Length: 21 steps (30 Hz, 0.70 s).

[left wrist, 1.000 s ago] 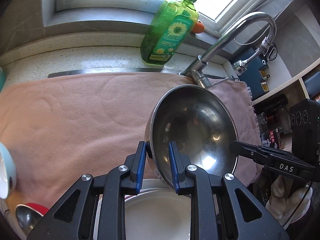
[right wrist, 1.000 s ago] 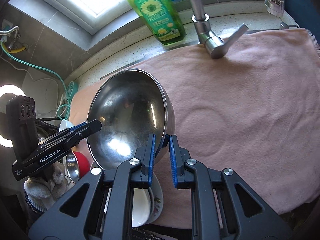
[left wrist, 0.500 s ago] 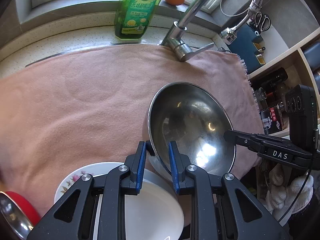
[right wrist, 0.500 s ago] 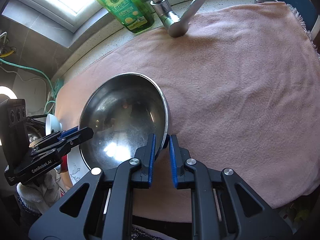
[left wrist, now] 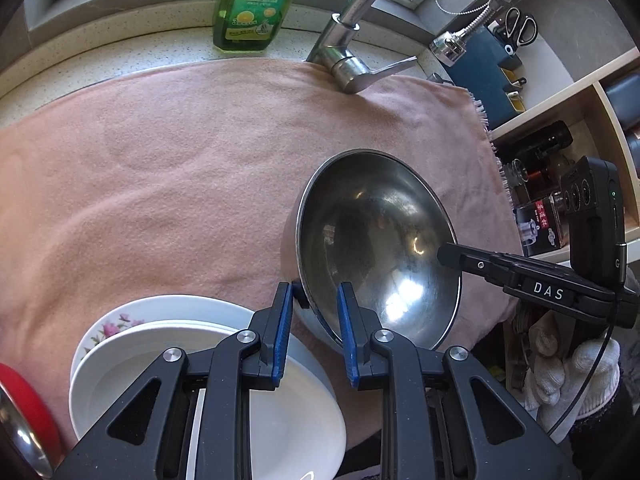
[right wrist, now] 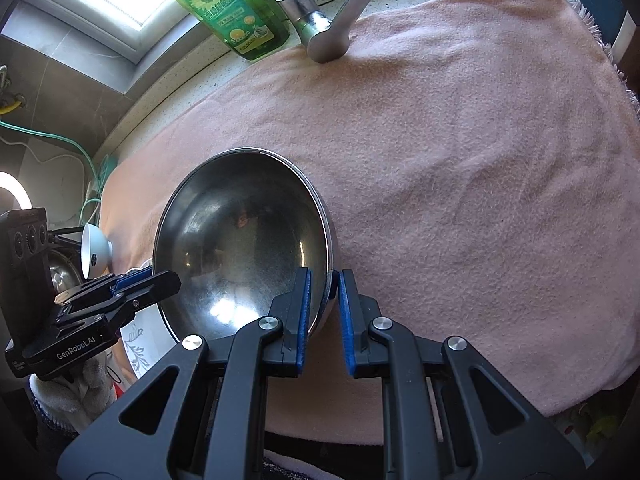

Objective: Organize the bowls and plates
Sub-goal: 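Carry the steel bowl beside the plate stack, lower it, open gripper, then move the right gripper to the red-backed steel bowl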

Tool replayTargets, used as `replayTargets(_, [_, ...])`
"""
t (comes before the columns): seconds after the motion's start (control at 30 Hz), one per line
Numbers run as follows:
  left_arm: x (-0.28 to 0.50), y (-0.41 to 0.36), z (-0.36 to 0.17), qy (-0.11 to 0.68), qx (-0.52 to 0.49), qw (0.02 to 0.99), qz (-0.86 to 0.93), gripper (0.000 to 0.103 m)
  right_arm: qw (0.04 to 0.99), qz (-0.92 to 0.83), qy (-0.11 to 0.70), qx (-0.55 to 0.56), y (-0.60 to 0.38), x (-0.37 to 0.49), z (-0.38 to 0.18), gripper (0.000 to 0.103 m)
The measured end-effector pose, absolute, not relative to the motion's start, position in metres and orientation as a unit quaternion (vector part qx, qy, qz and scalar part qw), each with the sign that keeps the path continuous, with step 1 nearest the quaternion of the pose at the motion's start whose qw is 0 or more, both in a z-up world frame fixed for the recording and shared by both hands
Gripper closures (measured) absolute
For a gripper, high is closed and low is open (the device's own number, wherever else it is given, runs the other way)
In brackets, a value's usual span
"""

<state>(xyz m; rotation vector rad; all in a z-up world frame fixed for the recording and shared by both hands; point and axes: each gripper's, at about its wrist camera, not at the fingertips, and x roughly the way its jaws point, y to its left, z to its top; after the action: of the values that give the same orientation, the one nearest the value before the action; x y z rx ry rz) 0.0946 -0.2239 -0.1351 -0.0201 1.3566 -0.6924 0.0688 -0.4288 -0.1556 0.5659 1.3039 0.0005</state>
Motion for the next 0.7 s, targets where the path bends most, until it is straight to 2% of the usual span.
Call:
replayTargets(0.37, [0.096,-0.211,-0.133,0.611,-0.019,0.734,-0.295,0.082,0.771,0.001,0.592,0.236,-0.424,0.074,-0.146,0.089])
replayTargets(0.43, [0.098,-0.204,-0.131,0.610,-0.027,0.737,-0.291,0.082,0.778,-0.001,0.587,0.225,-0.422,0.076,-0.140,0.085])
replayTargets(0.5, [0.099,-0.199,-0.130,0.607,-0.029,0.741,-0.285,0.081,0.786,-0.001,0.578,0.218,-0.421,0.076,-0.134,0.064])
replayTargets(0.57, [0.099,-0.195,-0.128,0.605,-0.031,0.744,-0.280,0.081,0.797,-0.002,0.565,0.214,-0.419,0.076,-0.126,0.053])
replayTargets(0.63, [0.099,-0.192,-0.124,0.599,-0.030,0.751,-0.276,0.075,0.805,-0.005,0.557,0.204,-0.416,0.077,-0.118,0.051])
replayTargets(0.7, [0.098,-0.187,-0.120,0.590,-0.032,0.761,-0.269,0.060,0.815,-0.004,0.545,0.197,-0.413,0.078,-0.110,0.044])
